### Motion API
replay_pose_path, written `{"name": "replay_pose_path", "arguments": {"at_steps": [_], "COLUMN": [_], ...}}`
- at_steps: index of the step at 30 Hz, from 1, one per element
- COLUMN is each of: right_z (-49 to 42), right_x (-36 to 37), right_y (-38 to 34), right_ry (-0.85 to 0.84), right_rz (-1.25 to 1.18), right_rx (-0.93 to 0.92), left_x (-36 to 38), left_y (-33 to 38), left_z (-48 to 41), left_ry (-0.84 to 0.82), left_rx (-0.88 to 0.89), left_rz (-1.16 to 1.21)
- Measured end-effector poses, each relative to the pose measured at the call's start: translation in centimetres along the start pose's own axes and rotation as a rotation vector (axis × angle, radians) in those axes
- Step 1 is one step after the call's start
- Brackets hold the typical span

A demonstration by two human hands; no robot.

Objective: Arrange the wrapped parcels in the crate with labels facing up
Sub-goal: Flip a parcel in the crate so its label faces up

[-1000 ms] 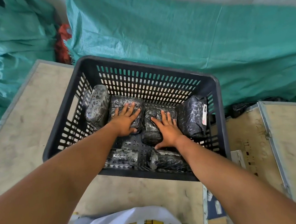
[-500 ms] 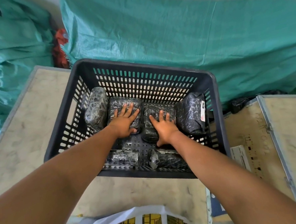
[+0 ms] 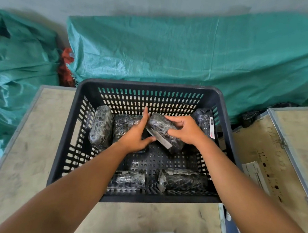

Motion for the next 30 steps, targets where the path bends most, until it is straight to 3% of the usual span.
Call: {"name": "replay_pose_path", "arguments": {"at_steps": [7,12,15,21,27,30], "right_z": [0.0,-0.5,-0.6,-0.4,-0.7,-1.0], "right_x": [-2.7,-3.2,-2.9,-0.7,0.3,0.5], "right_y": [-1.3,-1.0,-0.8,0.7,1.8,2.1], "right_ry": [0.101,0.205,0.229,0.019,0.014,0.036], "right_rz": [-0.364,-0.463,-0.317,0.118,0.248,0.278], "right_rx": [0.051,0.053,0.013,0.027,0.141,0.161], "left_x": [-1.9,-1.6,-1.3,-0.5,1.4,1.8], "left_y": [2.5,2.0,1.5,0.6,0.1,0.4], "left_z": [-0.6,-0.5,-0.7,-1.0,-0.5,-0.3], "left_ry": [0.103,0.143,0.174,0.144,-0.094,-0.088], "left_rx": [0.278,0.101,0.001,-0.154,-0.168,-0.159], "left_rz": [-0.099,0.058,0.142,0.335,0.117,-0.068]}}
Point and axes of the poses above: each hand's wrist, its own z-axis away from the middle knuckle, its own x-axis out of the palm, y = z × x, the point moved 3 cm from there along -z, towards the middle knuckle, and after that the axes turned 2 degrees about -x, right-handed, at the moved point
